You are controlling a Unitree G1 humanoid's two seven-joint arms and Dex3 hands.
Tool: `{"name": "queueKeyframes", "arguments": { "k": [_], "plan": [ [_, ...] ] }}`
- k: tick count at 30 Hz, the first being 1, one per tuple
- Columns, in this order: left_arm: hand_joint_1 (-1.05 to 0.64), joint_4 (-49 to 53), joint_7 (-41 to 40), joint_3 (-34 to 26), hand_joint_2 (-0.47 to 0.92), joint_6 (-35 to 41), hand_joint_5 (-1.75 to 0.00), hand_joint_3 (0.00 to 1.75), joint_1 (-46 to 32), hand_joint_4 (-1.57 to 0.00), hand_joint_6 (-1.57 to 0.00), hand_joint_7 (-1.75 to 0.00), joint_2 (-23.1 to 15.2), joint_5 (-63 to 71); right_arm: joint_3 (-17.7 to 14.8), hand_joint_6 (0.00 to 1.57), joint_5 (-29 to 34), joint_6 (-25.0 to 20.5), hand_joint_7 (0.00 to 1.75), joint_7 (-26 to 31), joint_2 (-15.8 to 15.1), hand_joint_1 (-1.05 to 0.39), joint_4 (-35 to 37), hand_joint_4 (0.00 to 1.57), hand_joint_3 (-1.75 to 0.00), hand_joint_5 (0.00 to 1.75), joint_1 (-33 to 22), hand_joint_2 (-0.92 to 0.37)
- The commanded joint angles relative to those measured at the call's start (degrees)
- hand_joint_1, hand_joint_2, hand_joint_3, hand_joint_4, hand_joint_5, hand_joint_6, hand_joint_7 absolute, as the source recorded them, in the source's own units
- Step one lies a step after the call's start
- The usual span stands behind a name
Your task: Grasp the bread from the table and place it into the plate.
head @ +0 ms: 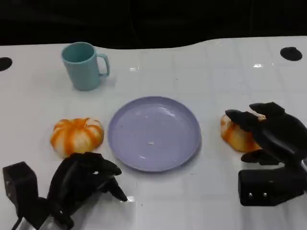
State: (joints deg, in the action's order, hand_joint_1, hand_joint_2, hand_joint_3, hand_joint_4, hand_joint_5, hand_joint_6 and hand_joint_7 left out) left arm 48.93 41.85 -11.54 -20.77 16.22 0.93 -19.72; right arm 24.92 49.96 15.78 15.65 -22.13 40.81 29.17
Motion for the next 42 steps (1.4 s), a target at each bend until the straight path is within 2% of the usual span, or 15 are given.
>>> {"name": "queueKeyframes", "arguments": {
  "k": [1,6,9,11,12,13,16,17,18,19,20,22,29,38,42],
  "plan": [
    [-1.05,-0.87,-0.08,-0.11,0.73,-0.03,-0.59,0.00,-0.90,-1.57,-1.57,-0.19,-0.77,0.07,1.52,0.26,-0.35,-0.96,0.01,1.22,1.49,-0.55,6.18,0.08,0.00,0.33,4.40,-0.86],
    [-1.05,-0.98,0.31,-0.23,0.73,-0.12,-0.58,0.00,-1.10,-1.57,-1.57,-0.18,-0.80,-0.20,2.97,0.35,-0.89,-0.61,0.02,3.82,3.63,-0.46,14.57,0.27,0.00,0.22,8.24,-0.84],
    [-1.05,-1.19,0.01,-0.11,0.74,-0.49,-0.58,0.00,-1.29,-1.57,-1.57,-0.18,-0.78,0.06,3.00,0.48,-1.89,1.16,0.04,6.97,4.73,-0.37,19.25,0.48,0.00,0.20,9.88,-0.85],
    [-1.05,-1.29,0.12,-0.10,0.74,-0.57,-0.58,0.01,-1.38,-1.57,-1.57,-0.18,-0.76,0.02,2.58,0.66,-2.99,2.86,0.08,8.59,5.00,-0.27,21.00,0.74,-0.01,0.25,10.45,-0.87],
    [-1.05,-1.35,0.13,-0.09,0.74,-0.59,-0.58,0.01,-1.42,-1.57,-1.57,-0.17,-0.75,0.01,2.45,0.78,-3.51,3.72,0.11,9.38,5.04,-0.23,21.65,0.87,-0.01,0.32,10.69,-0.89],
    [-1.05,-1.40,0.14,-0.09,0.74,-0.56,-0.58,0.01,-1.45,-1.57,-1.57,-0.17,-0.74,-0.01,2.47,0.99,-3.88,4.49,0.13,10.23,5.05,-0.18,22.21,1.01,-0.01,0.59,10.89,-0.90],
    [-1.05,-1.54,0.07,-0.08,0.74,-0.20,-0.58,0.00,-1.47,-1.57,-1.57,-0.17,-0.73,-0.07,3.18,1.27,-3.68,7.03,0.16,15.07,4.99,-0.10,23.84,1.00,-0.04,1.23,11.28,-0.91],
    [-1.05,-1.56,0.07,-0.09,0.74,-0.03,-0.58,0.00,-1.46,-1.57,-1.57,-0.18,-0.72,-0.12,3.43,1.25,-3.49,8.00,0.49,17.48,5.07,-0.07,24.38,0.96,-0.10,1.52,11.34,-0.89],
    [-1.05,-1.57,0.14,-0.11,0.74,0.11,-0.58,0.00,-1.44,-1.57,-1.57,-0.18,-0.73,-0.19,3.58,1.09,-3.46,8.76,0.93,19.33,5.20,-0.06,24.88,0.94,-0.17,1.63,11.43,-0.86],
    [-1.05,-1.49,0.14,-0.14,0.74,0.13,-0.58,0.00,-1.38,-1.57,-1.57,-0.18,-0.70,-0.23,3.78,0.94,-3.39,9.28,1.26,20.93,5.32,-0.06,25.37,0.92,-0.38,1.70,11.60,-0.76],
    [-1.05,-1.36,0.13,-0.15,0.74,-0.01,-0.58,0.00,-1.29,-1.57,-1.57,-0.18,-0.65,-0.22,3.97,0.88,-3.36,9.90,1.40,22.36,5.39,-0.06,25.77,0.91,-0.56,1.72,11.82,-0.67],
    [-1.05,-1.20,0.05,-0.17,0.74,-0.10,-0.58,0.00,-1.17,-1.57,-1.57,-0.18,-0.58,-0.20,4.25,0.82,-3.46,10.77,1.53,24.38,5.49,-0.04,26.37,0.91,-0.75,1.74,12.23,-0.57],
    [-1.05,-1.22,-0.57,0.15,0.74,-0.30,-0.59,0.00,-1.17,-1.57,-1.57,-0.18,-0.59,0.38,5.28,0.83,-3.45,12.18,1.51,29.84,5.74,-0.03,26.38,0.93,-1.10,1.75,13.72,-0.38],
    [-1.05,-1.69,-1.23,0.51,0.74,0.10,-0.60,0.00,-1.48,-1.57,-1.57,-0.19,-0.29,0.72,4.04,0.92,-5.43,15.42,1.36,28.13,6.24,-0.03,22.06,0.96,-1.22,1.75,14.39,-0.30],
    [-1.05,-2.01,-0.92,0.45,0.73,0.57,-0.60,0.00,-1.63,-1.57,-1.57,-0.19,-0.39,0.35,3.54,0.91,-7.30,18.33,1.40,25.03,7.24,-0.03,19.01,0.97,-1.34,1.75,14.24,-0.25]
  ]
}}
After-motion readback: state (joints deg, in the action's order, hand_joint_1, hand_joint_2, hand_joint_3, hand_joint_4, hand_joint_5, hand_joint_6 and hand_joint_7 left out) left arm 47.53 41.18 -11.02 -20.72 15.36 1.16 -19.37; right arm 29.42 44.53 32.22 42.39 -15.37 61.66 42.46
